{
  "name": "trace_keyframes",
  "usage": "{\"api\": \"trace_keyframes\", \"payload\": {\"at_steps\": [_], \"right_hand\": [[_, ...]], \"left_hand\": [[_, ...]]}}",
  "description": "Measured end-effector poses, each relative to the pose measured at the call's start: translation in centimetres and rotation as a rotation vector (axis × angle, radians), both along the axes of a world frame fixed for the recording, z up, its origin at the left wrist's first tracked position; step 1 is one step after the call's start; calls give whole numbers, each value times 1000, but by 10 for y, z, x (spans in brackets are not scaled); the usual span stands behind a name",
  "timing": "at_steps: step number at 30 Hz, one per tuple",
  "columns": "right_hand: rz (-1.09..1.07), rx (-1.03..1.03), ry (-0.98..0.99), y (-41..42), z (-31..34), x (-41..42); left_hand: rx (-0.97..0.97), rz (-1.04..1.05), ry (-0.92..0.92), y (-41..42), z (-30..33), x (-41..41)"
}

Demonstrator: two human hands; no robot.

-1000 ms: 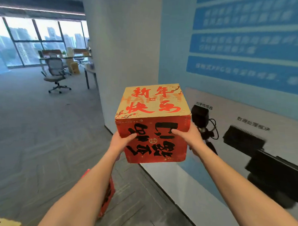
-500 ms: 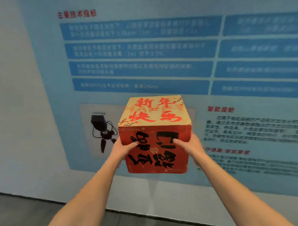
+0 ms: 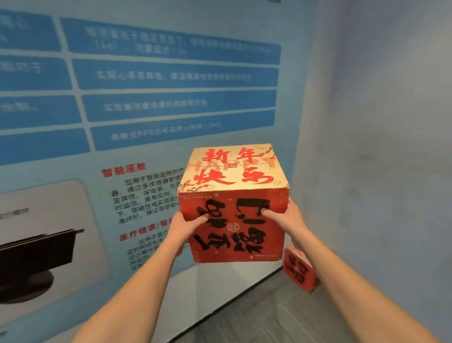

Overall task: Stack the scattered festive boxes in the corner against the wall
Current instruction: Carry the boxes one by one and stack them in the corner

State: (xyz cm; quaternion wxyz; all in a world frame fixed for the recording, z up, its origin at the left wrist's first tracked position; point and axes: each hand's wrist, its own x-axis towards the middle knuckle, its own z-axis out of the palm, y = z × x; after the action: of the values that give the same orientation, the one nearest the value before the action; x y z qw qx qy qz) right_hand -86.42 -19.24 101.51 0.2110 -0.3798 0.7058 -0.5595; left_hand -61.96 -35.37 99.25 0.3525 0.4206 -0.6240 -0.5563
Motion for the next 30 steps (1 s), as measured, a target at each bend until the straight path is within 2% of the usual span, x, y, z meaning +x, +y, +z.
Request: {"api": "trace_keyframes", "payload": {"at_steps": [6,14,21,30], "right_hand": [[-183,26,-15,62,-19,-152],[-316,25,-68,98,-42,-281],[-384,9,-102,61,-73,-365],[-478,8,-138,-44,-101,-477]], "left_hand": [[-18,-173,49,36,-7,-176],[25,-302,28,48,-20,-333],[45,-367,-2,-6,-48,-440],[68,-463,3,-128,-88,-589]]}}
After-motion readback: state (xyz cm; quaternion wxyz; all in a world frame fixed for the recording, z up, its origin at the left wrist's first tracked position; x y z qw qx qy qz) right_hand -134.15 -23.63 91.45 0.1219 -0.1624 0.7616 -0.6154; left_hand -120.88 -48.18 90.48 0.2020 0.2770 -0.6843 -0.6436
